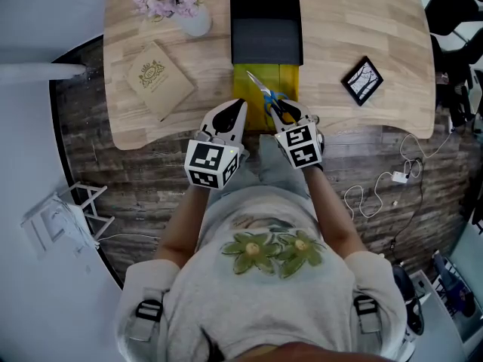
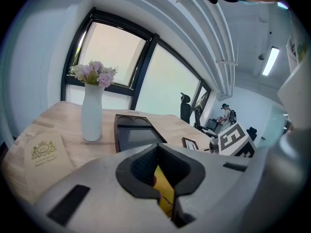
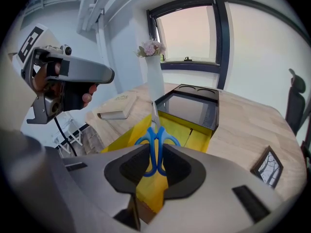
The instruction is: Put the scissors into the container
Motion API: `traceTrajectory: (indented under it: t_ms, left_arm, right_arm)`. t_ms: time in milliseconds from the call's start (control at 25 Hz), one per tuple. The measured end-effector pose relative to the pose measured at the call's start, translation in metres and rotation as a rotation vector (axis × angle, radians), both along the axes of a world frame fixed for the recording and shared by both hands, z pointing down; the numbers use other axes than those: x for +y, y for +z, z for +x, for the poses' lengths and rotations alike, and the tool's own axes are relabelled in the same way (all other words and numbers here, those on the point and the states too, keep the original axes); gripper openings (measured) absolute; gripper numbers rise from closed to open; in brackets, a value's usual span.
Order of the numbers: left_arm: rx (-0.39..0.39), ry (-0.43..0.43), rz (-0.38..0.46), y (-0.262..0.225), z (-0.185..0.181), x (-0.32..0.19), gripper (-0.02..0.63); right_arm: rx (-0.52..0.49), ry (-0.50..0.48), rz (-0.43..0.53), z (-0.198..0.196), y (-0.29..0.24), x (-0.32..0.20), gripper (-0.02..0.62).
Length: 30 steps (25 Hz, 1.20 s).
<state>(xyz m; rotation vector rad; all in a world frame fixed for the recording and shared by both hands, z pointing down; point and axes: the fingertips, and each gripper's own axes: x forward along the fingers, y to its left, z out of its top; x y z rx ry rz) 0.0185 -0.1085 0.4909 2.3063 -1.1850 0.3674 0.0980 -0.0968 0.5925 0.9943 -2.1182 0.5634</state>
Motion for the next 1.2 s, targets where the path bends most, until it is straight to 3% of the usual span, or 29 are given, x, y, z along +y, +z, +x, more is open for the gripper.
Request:
traceTrajectory:
  t_ms: [1200]
  left_arm:
    - [0.006,-0.016,-0.016,0.001,-0.013,-0.027,0.007]
  right_arm:
    - [0.063,-0.042,-0.086,-0.007,0.025,-0.010,0.083]
